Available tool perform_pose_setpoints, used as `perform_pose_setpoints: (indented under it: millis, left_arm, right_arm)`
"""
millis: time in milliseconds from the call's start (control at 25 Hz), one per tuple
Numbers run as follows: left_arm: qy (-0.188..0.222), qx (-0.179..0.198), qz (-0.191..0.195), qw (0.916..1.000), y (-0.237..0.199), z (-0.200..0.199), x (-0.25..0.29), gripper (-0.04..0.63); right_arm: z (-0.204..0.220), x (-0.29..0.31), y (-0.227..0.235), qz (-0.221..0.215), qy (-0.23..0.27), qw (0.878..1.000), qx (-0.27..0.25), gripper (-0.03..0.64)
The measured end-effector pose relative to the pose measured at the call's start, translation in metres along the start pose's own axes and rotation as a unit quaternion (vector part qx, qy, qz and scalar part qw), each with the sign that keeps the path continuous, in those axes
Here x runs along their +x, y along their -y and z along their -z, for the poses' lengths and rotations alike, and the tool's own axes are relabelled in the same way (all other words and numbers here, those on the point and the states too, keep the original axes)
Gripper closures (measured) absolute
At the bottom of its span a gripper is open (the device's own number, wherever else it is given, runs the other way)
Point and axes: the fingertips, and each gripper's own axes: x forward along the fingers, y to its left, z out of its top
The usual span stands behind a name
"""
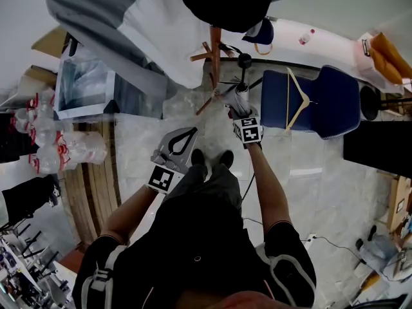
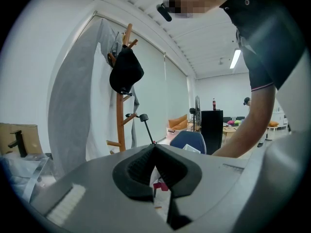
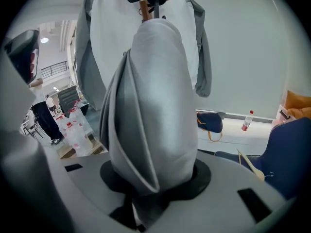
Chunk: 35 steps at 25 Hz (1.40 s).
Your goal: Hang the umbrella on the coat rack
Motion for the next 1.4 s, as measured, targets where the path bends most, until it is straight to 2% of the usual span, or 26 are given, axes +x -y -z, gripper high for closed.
perform_pose_setpoints:
  millis: [280,480,600,800,1200,1400]
  left_arm:
    - [-0.005,0.000,0.002,1.0000,0.001,0.004,0.000,0.595]
    - [-0.016,0.001,0.001,0.9999,0.000,0.012,-0.001,0.595]
    - [-0.011,-0.012,-0.008,0.9998,-0.006,0.012,-0.001,0.595]
    - [-0.019,-0.015,-0.003,0.9997,-0.003,0.018,-0.003,0.595]
    - [-0.020,-0.015,0.003,0.9997,0.002,0.021,-0.006,0.595]
    - [-0.022,-0.021,-0.001,0.9995,-0.001,0.022,-0.007,0.595]
  right_arm:
    - [0.002,-0.007,-0.009,0.007,0.016,1.000,-0.016,0.466]
    - [-0.007,-0.009,-0.016,0.000,0.064,0.998,-0.019,0.479]
    - [-0.012,-0.011,-0.017,0.005,0.079,0.997,-0.014,0.476]
    - [-0.012,-0.021,-0.020,0.015,0.078,0.996,-0.045,0.476]
    - [0.010,-0.015,-0.014,0.020,0.038,0.998,-0.038,0.476]
    - [0.010,-0.017,-0.016,0.020,0.036,0.999,-0.036,0.476]
